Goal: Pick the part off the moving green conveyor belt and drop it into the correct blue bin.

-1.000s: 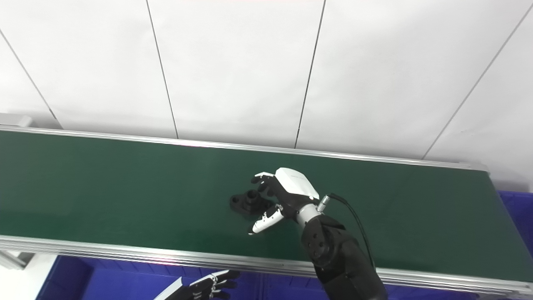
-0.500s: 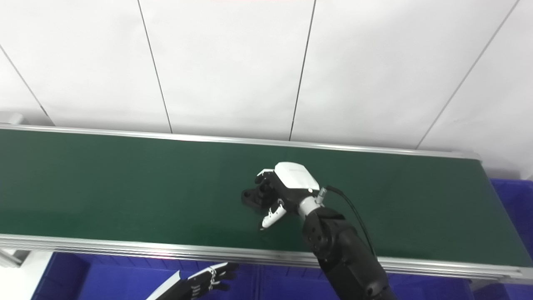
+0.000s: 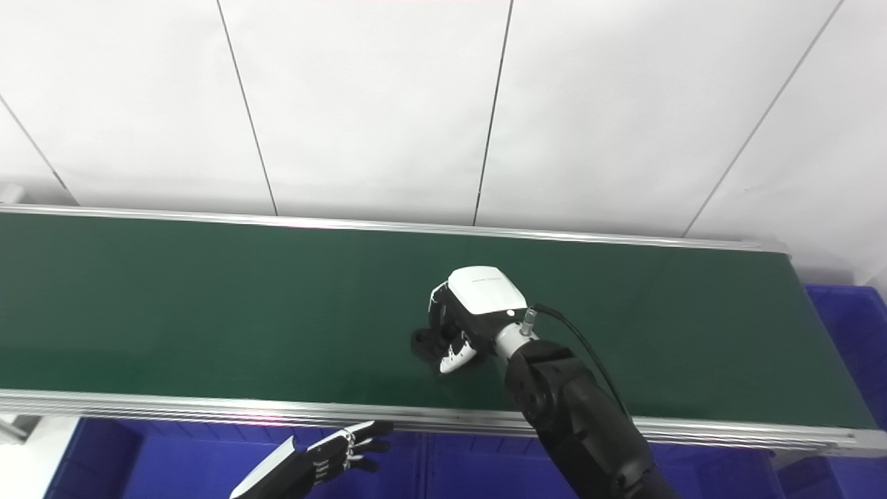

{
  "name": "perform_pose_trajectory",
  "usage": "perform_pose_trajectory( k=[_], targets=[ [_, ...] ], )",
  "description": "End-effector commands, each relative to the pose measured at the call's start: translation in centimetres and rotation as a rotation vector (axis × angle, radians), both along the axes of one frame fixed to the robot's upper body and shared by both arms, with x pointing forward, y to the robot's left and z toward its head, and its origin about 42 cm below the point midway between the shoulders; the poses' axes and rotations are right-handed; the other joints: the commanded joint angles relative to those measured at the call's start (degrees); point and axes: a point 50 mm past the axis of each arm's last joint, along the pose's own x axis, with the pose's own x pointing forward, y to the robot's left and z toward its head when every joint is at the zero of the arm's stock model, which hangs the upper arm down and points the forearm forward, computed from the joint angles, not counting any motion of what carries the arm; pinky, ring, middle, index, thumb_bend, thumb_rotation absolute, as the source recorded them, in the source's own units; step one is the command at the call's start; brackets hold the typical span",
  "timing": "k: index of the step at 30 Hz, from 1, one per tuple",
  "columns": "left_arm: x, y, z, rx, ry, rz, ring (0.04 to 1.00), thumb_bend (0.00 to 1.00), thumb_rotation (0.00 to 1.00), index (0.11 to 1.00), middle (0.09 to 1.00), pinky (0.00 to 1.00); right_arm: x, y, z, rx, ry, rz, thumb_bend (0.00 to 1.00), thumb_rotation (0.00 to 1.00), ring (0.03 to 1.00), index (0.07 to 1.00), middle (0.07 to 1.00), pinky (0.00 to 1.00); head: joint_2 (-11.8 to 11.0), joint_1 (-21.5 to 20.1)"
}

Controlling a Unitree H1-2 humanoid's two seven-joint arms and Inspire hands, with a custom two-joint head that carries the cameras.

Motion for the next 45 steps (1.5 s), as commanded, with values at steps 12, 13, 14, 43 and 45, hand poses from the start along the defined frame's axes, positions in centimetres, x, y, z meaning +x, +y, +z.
perform_pose_trajectory(
  k=[12, 13, 14, 43, 45],
  targets=[
    [0.4, -0.1, 0.6, -0.023, -0.044, 0.003, 0.876, 0.43, 0.11, 0.892, 0.928, 0.77, -1.2, 1.9, 2.1, 0.089, -0.2, 0.167, 0.51, 0.0, 0.411, 0.506, 0.471, 0.31, -0.41, 0.16],
    [0.4, -0.2, 0.6, -0.028, -0.044, 0.003, 0.875, 0.43, 0.1, 0.892, 0.928, 0.77, -1.5, 2.2, 2.7, 0.106, -0.224, 0.166, 0.51, 0.0, 0.406, 0.508, 0.476, 0.32, -0.41, 0.16],
    [0.4, -0.2, 0.6, -0.03, -0.043, 0.002, 0.874, 0.43, 0.1, 0.893, 0.929, 0.76, -1.8, 2.3, 3.2, 0.117, -0.24, 0.165, 0.51, 0.0, 0.401, 0.51, 0.485, 0.33, -0.41, 0.16],
    [0.8, -1.2, 1.9, -0.047, -0.038, 0.056, 0.865, 0.42, 0.13, 0.891, 0.921, 0.77, -17.9, -4.5, 2.1, 0.303, -0.051, -0.112, 0.51, 0.0, 0.355, 0.525, 0.462, 0.27, 4.25, 3.27],
    [0.9, -1.4, 2.0, -0.058, -0.024, 0.064, 0.87, 0.42, 0.13, 0.891, 0.922, 0.77, -18.7, -4.9, 1.2, 0.305, -0.027, -0.121, 0.51, 0.0, 0.352, 0.528, 0.447, 0.25, 5.09, 3.7]
  ],
)
